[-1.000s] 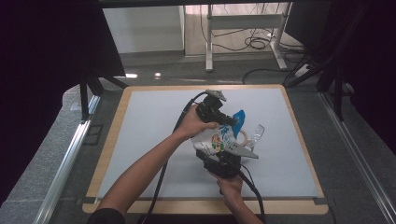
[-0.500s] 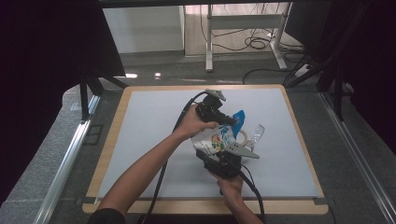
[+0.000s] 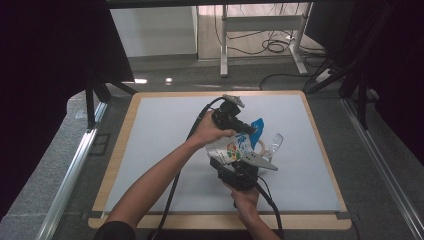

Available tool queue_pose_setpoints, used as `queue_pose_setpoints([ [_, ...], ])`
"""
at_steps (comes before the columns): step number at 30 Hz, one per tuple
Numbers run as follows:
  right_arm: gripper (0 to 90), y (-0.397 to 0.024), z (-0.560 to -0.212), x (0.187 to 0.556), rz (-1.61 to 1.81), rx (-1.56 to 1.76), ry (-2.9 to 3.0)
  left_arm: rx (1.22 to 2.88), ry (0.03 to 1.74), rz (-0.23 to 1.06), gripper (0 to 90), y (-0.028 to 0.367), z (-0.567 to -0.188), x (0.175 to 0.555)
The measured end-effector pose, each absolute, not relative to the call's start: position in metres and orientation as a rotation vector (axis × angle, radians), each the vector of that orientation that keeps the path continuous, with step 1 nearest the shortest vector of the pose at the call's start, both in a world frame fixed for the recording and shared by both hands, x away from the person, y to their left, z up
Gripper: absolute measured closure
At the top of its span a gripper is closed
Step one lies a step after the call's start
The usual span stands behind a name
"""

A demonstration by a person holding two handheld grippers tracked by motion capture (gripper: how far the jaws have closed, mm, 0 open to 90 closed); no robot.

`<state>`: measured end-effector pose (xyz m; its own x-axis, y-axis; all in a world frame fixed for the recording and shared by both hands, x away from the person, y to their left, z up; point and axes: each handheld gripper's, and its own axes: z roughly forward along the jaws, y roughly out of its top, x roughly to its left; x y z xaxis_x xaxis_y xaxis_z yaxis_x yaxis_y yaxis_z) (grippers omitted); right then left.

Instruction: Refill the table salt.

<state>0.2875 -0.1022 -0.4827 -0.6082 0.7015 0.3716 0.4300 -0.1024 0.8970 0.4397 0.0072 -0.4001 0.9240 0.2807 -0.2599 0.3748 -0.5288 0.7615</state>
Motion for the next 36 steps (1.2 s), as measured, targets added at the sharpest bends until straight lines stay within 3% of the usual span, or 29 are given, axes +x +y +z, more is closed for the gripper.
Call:
queue_pose_setpoints([
  [36, 55.3, -0.0930, -0.4861, 0.2915, 1.765, 1.255, 1.927, 2.167, 0.483, -0.118, 89.7, 0.0135, -0.4038, 0.4440],
])
